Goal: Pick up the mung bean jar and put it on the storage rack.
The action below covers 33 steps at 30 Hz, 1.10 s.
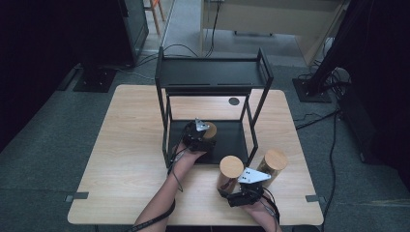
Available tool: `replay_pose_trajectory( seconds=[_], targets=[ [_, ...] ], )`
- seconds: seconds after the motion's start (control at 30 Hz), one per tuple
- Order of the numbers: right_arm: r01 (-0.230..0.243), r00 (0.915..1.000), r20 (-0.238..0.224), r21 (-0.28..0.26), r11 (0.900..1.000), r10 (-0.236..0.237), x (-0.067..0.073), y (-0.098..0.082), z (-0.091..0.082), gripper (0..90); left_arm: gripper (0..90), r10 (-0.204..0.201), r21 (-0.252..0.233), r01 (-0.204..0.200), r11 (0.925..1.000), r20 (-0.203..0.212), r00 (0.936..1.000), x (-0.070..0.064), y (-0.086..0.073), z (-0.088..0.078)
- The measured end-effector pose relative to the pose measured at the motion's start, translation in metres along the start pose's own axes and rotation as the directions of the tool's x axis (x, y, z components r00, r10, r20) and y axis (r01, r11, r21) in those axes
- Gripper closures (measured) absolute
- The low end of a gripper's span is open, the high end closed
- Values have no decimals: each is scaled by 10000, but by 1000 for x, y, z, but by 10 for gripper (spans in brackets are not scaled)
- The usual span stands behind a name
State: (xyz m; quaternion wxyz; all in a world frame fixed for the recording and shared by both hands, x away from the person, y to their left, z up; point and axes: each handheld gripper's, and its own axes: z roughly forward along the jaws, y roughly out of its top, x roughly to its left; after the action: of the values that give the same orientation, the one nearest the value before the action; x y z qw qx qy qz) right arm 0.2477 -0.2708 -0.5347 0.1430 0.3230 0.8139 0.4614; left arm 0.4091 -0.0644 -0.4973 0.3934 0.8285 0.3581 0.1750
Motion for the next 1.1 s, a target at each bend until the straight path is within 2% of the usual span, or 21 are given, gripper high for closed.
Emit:
replay_pose_trajectory(
  seconds=[0.37, 0.4, 0.5, 0.53, 0.6, 0.8, 0.93, 1.1],
  targets=[
    [16, 10000, 11, 13, 10000, -16, 0, 0, 0, 118, 249, -56, -7, 56, 10000, 2, 10000, 3, 2, 2],
    [12, 10000, 11, 13, 10000, -12, 0, 0, 0, 117, 205, -91, -16, 91, 10000, -3, 10000, 3, 1, 2],
    [14, 10000, 13, 12, 10000, -14, 0, 0, 0, 117, 198, -53, 35, 54, 10000, -90, 9999, 3, -1, 2],
    [13, 10000, 15, 11, 10000, -13, 0, 0, 0, 118, 128, -92, 75, 93, 9999, -171, 9998, 3, -2, 2],
    [11, 10000, 12, 2, 10000, -11, 0, 0, 0, 118, 120, -145, 81, 147, 9999, -255, 9996, 3, -4, 1],
    [12, 10000, 10, 10, 10000, -12, 0, 0, 0, 117, 120, -324, -92, 323, 9994, -112, 9994, 0, -8, -5],
    [-1, 10000, 14, 14, 10000, 1, 0, 0, 0, 118, 120, -221, 82, 224, 9997, -343, 9992, -4, -11, -6],
    [16, 10000, 13, 15, 10000, -16, 0, 0, 0, 118, 120, -24, 5, 25, 10000, -704, 9975, -9, -16, -10]
  ],
)
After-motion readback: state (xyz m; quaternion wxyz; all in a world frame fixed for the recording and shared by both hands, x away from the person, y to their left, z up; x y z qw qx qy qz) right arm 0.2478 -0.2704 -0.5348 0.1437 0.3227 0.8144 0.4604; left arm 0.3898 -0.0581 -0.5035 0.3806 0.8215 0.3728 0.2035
